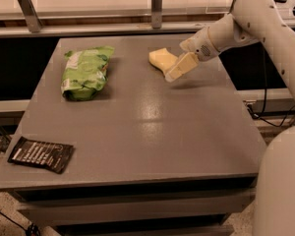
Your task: Pick sponge
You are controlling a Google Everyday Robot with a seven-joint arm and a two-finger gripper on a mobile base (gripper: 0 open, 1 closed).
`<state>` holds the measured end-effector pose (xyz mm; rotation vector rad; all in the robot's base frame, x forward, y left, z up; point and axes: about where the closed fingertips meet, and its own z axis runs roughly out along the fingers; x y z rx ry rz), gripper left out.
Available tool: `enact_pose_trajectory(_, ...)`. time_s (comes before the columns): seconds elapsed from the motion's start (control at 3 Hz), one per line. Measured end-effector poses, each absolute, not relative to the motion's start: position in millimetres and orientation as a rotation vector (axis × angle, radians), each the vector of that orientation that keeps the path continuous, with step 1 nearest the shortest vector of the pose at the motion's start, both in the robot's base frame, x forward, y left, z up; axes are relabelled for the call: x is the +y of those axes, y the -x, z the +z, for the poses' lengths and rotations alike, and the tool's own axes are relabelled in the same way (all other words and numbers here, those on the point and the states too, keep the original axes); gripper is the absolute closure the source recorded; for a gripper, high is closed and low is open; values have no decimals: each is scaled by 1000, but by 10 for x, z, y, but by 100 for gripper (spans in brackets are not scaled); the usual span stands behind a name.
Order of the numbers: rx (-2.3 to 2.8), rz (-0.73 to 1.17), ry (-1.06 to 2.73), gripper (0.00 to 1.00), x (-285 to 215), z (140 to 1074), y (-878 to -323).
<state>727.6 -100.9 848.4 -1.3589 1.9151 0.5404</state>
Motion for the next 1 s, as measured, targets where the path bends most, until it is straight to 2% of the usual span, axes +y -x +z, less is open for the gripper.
enact_pose_trajectory(0.33,1912,578,1363,18,-899,8394,-7335)
enact_pose_trajectory(1.0,1899,595,1363,65,-802,8438,-7325)
